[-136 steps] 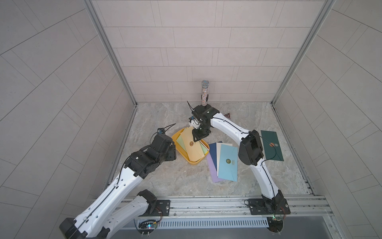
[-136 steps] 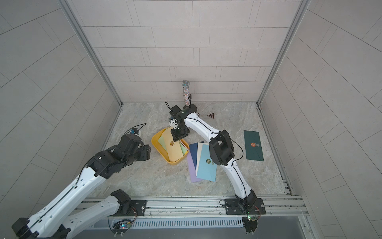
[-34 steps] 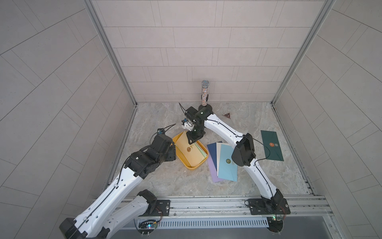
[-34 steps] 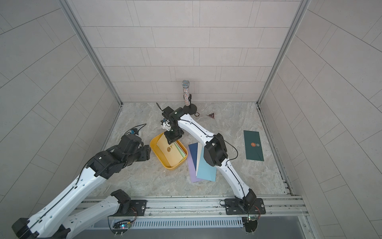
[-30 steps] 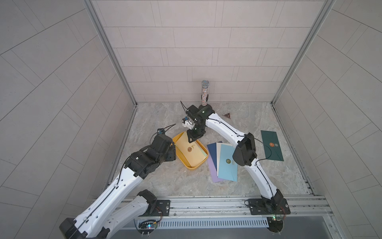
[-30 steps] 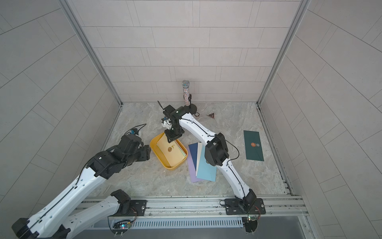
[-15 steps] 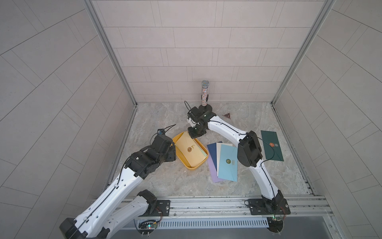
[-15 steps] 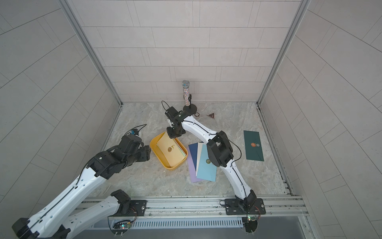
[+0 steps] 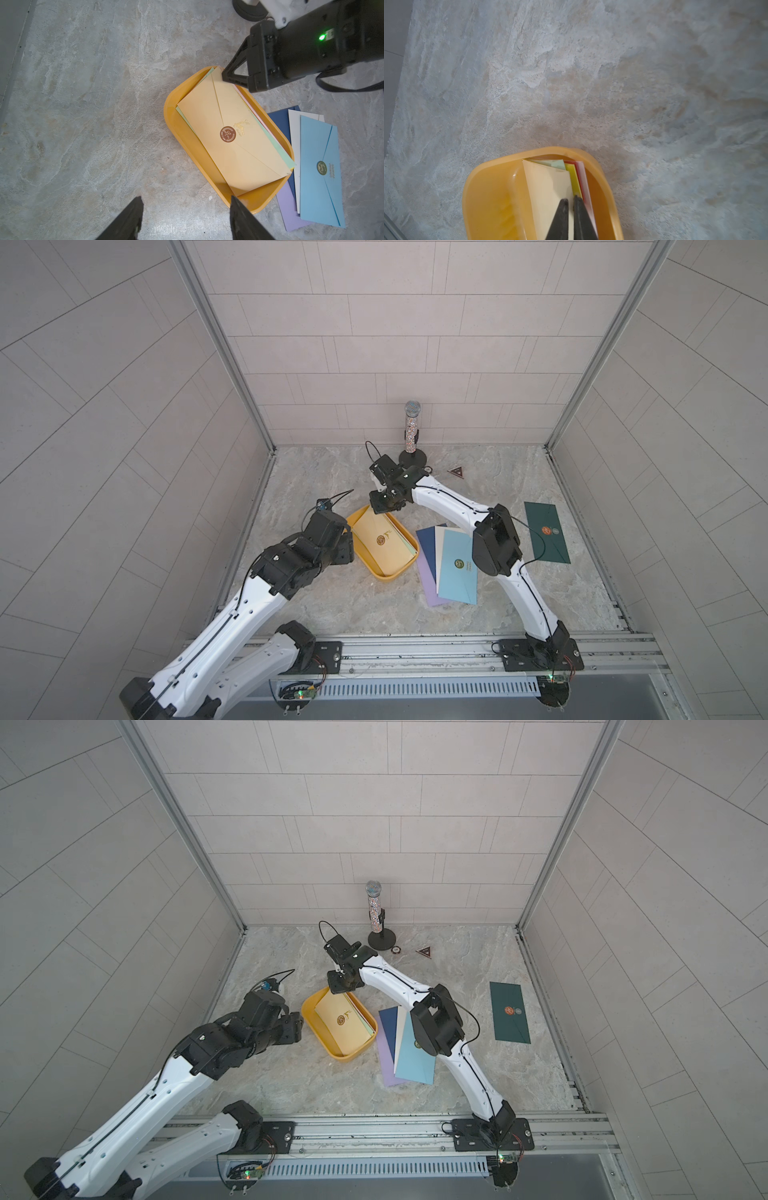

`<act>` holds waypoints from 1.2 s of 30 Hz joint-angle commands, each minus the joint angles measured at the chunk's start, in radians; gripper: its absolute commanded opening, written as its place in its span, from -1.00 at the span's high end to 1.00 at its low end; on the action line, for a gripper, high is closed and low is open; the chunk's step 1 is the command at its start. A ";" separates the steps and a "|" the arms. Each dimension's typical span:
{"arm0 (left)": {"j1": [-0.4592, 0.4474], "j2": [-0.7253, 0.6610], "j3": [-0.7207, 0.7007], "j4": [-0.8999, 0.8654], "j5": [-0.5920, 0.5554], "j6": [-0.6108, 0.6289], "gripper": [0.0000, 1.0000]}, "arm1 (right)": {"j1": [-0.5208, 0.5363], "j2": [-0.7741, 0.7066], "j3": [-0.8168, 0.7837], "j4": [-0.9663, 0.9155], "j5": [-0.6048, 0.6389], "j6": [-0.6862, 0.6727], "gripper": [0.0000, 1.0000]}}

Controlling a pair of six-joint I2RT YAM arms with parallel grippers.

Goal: Put the sealed envelopes into the storage box
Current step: Place the envelope in the storage box.

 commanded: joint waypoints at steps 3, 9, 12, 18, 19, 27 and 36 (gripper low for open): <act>0.004 -0.005 -0.010 -0.017 -0.017 0.009 -0.41 | 0.014 0.036 0.054 -0.017 -0.032 -0.001 0.77; 0.004 -0.004 -0.010 -0.018 -0.022 0.009 -0.41 | 0.010 -0.014 0.060 -0.024 -0.036 -0.028 0.75; 0.004 -0.005 -0.010 -0.018 -0.021 0.008 -0.41 | -0.002 -0.071 0.047 -0.030 -0.046 -0.039 0.64; 0.003 -0.005 -0.012 -0.017 -0.013 0.007 -0.41 | -0.052 -0.331 -0.185 0.002 0.012 -0.036 0.36; 0.003 -0.005 -0.012 -0.016 -0.009 0.008 -0.41 | -0.064 -0.405 -0.288 0.045 0.021 -0.026 0.33; -0.094 0.031 -0.040 0.095 0.196 0.031 -0.40 | -0.242 -0.945 -1.117 0.283 0.052 0.075 0.18; -0.431 0.427 0.065 0.309 0.236 -0.092 -0.38 | -0.542 -1.317 -1.695 0.441 -0.111 0.110 -0.06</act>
